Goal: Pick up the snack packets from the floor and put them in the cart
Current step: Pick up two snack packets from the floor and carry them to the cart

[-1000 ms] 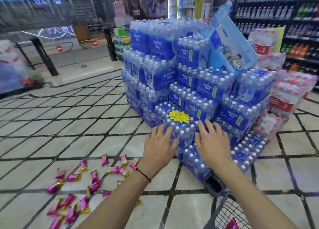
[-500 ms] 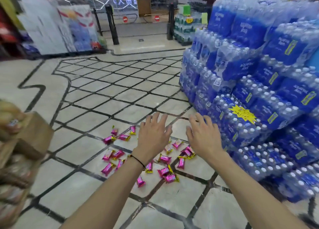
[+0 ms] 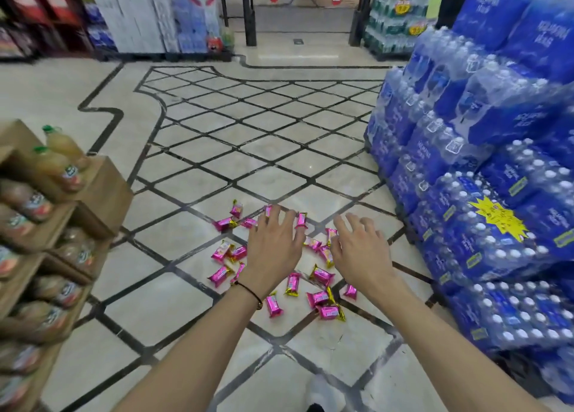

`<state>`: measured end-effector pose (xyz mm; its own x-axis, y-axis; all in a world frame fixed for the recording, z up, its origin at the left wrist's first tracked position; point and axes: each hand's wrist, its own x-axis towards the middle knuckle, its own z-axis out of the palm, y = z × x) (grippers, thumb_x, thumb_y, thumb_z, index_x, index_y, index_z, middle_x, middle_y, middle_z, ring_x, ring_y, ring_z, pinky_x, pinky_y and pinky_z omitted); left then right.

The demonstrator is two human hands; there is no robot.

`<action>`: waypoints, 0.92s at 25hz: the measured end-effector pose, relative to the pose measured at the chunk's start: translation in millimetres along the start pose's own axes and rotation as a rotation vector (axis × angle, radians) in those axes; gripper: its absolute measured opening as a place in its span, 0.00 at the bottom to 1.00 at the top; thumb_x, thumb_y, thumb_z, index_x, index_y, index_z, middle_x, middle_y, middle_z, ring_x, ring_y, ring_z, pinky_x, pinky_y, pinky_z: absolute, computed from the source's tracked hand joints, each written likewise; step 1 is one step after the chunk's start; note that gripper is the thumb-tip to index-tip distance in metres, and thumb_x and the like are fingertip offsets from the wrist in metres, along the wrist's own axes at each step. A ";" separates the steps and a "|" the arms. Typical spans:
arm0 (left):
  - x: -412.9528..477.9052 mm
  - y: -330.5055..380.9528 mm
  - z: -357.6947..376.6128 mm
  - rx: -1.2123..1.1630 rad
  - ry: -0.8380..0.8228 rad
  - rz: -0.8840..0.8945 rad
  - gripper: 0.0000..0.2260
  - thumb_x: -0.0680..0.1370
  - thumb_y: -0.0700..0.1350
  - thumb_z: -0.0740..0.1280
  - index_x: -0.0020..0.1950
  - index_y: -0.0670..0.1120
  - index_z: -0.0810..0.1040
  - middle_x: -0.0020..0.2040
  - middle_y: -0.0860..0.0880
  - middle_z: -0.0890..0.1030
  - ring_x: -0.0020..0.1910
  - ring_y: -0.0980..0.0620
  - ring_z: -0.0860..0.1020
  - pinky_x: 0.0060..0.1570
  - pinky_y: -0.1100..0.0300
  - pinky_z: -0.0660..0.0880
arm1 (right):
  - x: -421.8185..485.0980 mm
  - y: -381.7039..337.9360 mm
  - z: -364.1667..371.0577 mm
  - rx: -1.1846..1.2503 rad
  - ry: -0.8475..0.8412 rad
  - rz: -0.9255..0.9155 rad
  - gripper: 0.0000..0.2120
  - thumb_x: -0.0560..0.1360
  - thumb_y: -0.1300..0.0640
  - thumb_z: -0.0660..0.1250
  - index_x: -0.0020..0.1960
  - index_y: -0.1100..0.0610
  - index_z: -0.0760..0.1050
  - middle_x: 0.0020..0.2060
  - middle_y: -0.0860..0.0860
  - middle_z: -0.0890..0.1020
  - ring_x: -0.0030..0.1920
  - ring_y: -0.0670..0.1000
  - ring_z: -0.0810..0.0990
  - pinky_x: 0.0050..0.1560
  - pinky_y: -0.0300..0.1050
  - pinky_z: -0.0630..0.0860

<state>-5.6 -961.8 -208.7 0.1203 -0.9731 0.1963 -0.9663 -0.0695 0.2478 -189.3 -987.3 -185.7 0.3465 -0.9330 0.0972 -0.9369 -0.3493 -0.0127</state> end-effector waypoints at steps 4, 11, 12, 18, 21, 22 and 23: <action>25.6 -19.5 35.2 0.001 -0.081 -0.095 0.24 0.79 0.57 0.50 0.65 0.46 0.75 0.62 0.41 0.76 0.52 0.36 0.76 0.49 0.46 0.75 | 47.3 4.2 40.5 0.016 -0.060 -0.026 0.23 0.78 0.50 0.60 0.71 0.54 0.66 0.64 0.55 0.75 0.61 0.61 0.73 0.51 0.56 0.75; 98.2 -47.7 148.8 -0.037 -0.311 -0.273 0.19 0.82 0.55 0.58 0.69 0.47 0.71 0.66 0.43 0.73 0.59 0.35 0.74 0.55 0.45 0.73 | 146.3 48.0 150.2 0.094 -0.239 -0.022 0.23 0.76 0.53 0.62 0.69 0.56 0.68 0.63 0.56 0.77 0.62 0.63 0.73 0.53 0.59 0.75; 103.4 -52.8 164.4 -0.049 -0.329 -0.290 0.19 0.82 0.55 0.58 0.70 0.47 0.70 0.66 0.43 0.72 0.58 0.35 0.74 0.56 0.45 0.73 | 154.4 54.6 168.0 0.101 -0.256 -0.017 0.23 0.75 0.53 0.63 0.69 0.56 0.69 0.62 0.56 0.77 0.61 0.63 0.74 0.53 0.60 0.75; 114.8 -98.4 307.2 -0.100 -0.492 -0.415 0.23 0.82 0.56 0.61 0.75 0.49 0.67 0.72 0.44 0.69 0.64 0.38 0.74 0.61 0.45 0.73 | 201.6 93.9 306.4 0.099 -0.329 0.002 0.21 0.73 0.55 0.67 0.65 0.56 0.73 0.59 0.56 0.79 0.58 0.62 0.76 0.50 0.58 0.77; 112.4 -118.2 383.4 -0.133 -0.560 -0.377 0.22 0.82 0.55 0.60 0.74 0.48 0.67 0.71 0.45 0.69 0.61 0.40 0.75 0.58 0.45 0.75 | 205.4 107.0 384.5 0.138 -0.334 0.015 0.22 0.74 0.54 0.67 0.67 0.57 0.73 0.60 0.57 0.79 0.58 0.62 0.76 0.52 0.58 0.76; 109.3 -127.4 414.7 -0.144 -0.572 -0.367 0.22 0.82 0.54 0.61 0.74 0.48 0.66 0.71 0.45 0.69 0.62 0.40 0.75 0.57 0.45 0.75 | 202.1 109.8 417.5 0.132 -0.350 0.009 0.22 0.74 0.54 0.68 0.67 0.57 0.73 0.59 0.57 0.79 0.57 0.63 0.76 0.51 0.58 0.77; 106.6 -138.0 446.5 -0.147 -0.583 -0.357 0.22 0.82 0.53 0.62 0.74 0.48 0.66 0.71 0.45 0.68 0.62 0.40 0.74 0.57 0.44 0.75 | 197.3 111.5 451.4 0.112 -0.370 -0.002 0.22 0.73 0.54 0.69 0.66 0.57 0.73 0.58 0.58 0.80 0.56 0.63 0.76 0.49 0.58 0.77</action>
<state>38.9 -1154.0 -645.6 0.2434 -0.8579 -0.4525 -0.8444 -0.4170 0.3363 -204.7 -1249.4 -617.2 0.3606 -0.8933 -0.2682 -0.9325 -0.3392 -0.1237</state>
